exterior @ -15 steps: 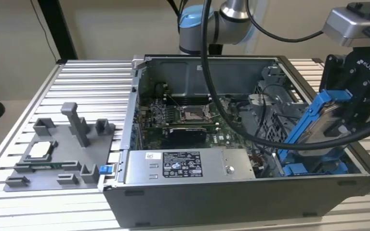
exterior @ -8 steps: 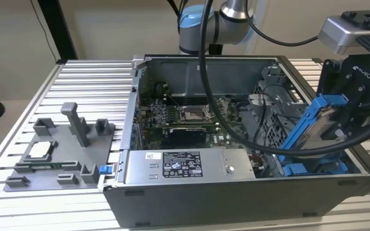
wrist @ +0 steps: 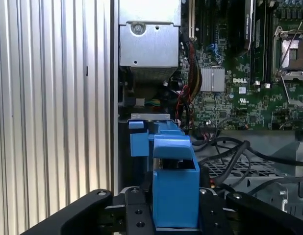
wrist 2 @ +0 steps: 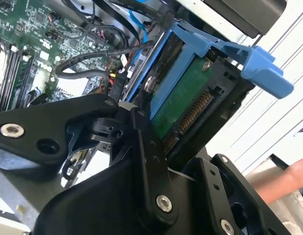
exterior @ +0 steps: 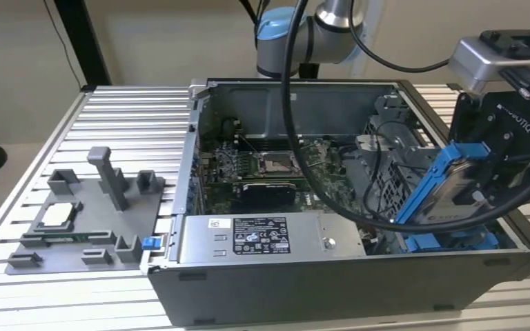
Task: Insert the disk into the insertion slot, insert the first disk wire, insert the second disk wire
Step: 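Insert the disk into the insertion slot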
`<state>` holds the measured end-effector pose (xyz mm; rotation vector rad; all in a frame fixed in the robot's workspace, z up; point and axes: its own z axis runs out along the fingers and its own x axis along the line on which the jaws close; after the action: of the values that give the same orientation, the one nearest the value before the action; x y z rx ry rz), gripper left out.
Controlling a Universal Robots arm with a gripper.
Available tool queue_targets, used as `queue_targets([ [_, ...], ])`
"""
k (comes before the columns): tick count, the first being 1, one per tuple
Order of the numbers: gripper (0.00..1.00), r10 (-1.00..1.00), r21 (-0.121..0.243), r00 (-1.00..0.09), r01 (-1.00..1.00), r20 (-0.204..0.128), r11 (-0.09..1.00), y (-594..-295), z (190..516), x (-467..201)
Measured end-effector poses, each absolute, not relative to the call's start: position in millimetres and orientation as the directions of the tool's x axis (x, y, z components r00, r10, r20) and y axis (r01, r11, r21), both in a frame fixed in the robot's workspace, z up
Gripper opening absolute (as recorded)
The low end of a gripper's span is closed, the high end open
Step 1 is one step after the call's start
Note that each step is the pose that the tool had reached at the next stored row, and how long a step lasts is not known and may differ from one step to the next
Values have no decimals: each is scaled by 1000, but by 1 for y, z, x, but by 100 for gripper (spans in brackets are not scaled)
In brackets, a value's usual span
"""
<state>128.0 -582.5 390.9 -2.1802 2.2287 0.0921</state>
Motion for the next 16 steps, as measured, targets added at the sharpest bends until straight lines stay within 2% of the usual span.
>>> queue_targets([
  [4,0,-997,27,-23,-999,-71,21,-582,386,128],
  [9,0,-997,27,-23,-999,-72,21,-582,386,128],
  [10,100,-997,27,-23,-999,-72,21,-582,386,128],
  [16,100,-997,27,-23,-999,-72,21,-582,395,128],
])
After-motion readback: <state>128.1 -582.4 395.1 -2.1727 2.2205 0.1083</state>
